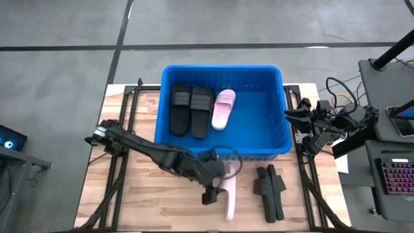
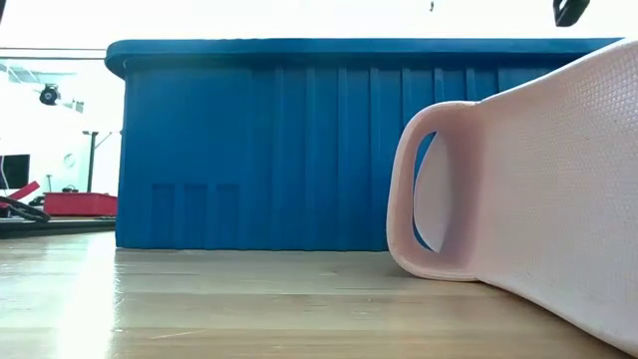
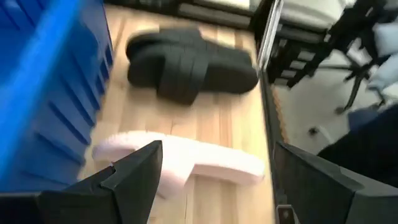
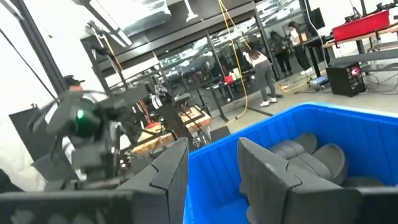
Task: Pick and place slides into bin
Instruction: Put the pink slides into the blue bin
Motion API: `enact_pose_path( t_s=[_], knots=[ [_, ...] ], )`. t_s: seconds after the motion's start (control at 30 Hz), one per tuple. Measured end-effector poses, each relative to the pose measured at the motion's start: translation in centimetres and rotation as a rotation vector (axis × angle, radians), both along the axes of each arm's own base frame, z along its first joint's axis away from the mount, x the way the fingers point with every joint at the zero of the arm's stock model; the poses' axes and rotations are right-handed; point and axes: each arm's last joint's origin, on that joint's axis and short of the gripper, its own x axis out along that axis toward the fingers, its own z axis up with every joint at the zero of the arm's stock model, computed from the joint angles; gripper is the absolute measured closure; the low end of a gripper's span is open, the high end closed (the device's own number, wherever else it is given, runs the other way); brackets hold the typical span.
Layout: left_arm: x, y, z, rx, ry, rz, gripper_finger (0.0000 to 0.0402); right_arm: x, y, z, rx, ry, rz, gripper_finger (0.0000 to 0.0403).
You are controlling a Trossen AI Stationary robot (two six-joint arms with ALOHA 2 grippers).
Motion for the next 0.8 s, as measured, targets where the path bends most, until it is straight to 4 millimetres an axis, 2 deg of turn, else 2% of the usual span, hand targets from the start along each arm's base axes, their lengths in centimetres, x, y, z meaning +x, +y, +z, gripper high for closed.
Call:
enact_pose_path(
  t_s=[0.2, 0.5, 0.8],
  knots=[
    [1.4, -1.9, -3.2, 0.038, 0.044, 0.100, 0.0111, 0.0, 0.0, -0.3, -0.021, 0.028, -0.002, 0.0281],
    [2.3, -5.0, -8.1, 0.108, 0.147, 0.054, 0.0111, 0.1, 0.0, -0.5, -0.028, 0.049, -0.001, 0.0284],
    [3.1, -5.5, -11.7, 0.277, 0.179, 0.157, 0.0111, 0.1, 0.0, -0.5, -0.027, 0.048, -0.001, 0.0295]
  ],
)
